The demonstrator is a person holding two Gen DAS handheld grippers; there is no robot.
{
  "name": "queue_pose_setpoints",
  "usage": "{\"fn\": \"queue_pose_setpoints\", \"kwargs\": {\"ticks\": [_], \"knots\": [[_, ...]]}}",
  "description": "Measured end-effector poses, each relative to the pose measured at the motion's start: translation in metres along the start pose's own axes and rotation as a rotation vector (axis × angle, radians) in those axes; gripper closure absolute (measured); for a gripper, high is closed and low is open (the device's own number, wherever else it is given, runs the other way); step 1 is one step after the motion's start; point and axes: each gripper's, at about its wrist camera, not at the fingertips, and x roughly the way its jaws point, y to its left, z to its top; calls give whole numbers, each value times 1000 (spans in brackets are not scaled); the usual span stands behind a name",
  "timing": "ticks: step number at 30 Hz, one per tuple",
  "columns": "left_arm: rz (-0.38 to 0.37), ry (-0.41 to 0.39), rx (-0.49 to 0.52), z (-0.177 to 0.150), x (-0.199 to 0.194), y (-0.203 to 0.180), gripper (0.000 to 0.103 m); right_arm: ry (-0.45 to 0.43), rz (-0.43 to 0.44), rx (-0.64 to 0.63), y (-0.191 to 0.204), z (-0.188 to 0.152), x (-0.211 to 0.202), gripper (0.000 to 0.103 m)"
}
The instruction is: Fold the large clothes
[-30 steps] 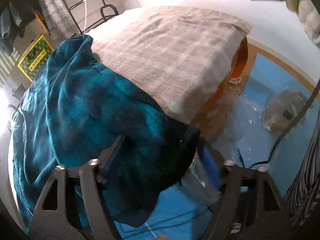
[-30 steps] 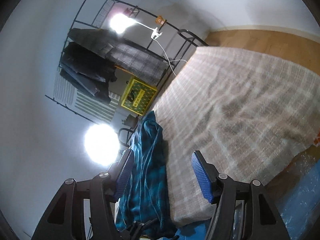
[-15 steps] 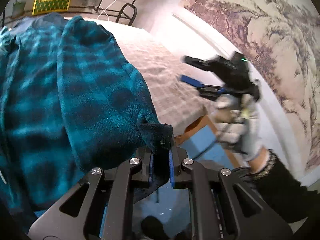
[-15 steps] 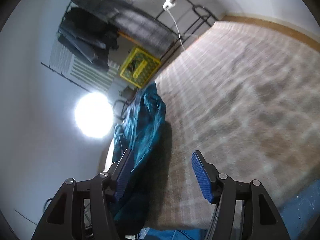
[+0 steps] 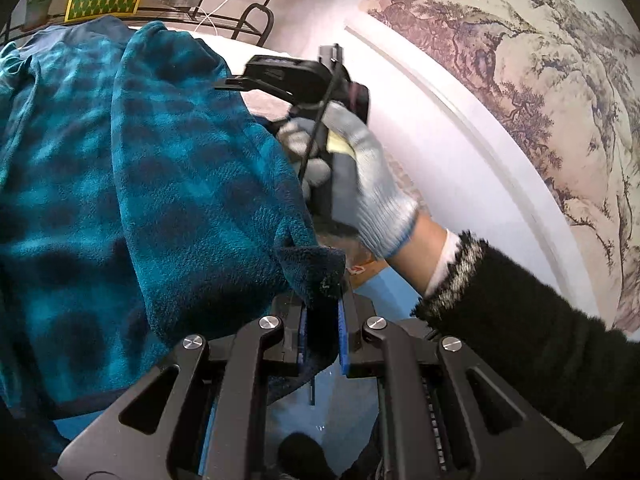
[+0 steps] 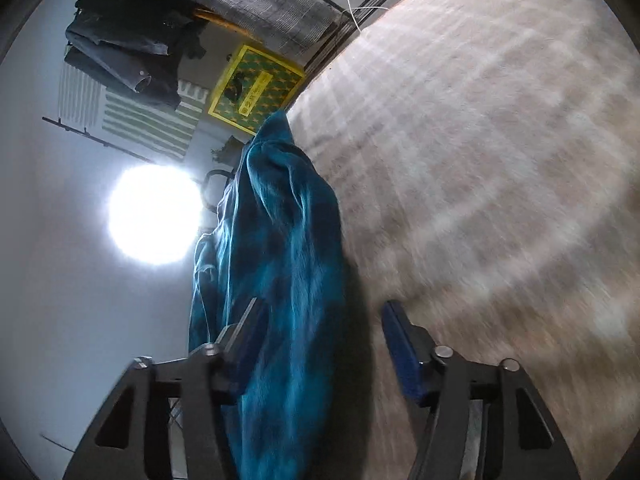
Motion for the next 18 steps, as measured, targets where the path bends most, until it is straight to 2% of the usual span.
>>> {"fn": "queue_pose_setpoints", "kwargs": {"ticks": [1, 3, 4, 10, 18], "knots": [[2, -6, -4, -1, 1, 0, 94, 16, 10, 7, 1, 2, 6, 74], [2, -21, -26, -6, 2, 5, 94, 55, 2, 16, 2, 3, 18, 95], [1, -27, -44, -9, 3, 9, 94, 58, -14, 13, 4, 2, 21, 99], [-22, -64, -149, -24, 0, 30, 94, 30, -69, -50, 40, 6, 18, 101], [-60, -147, -268, -45, -23, 54, 94, -15, -158, -303, 138, -19, 23, 102]]}}
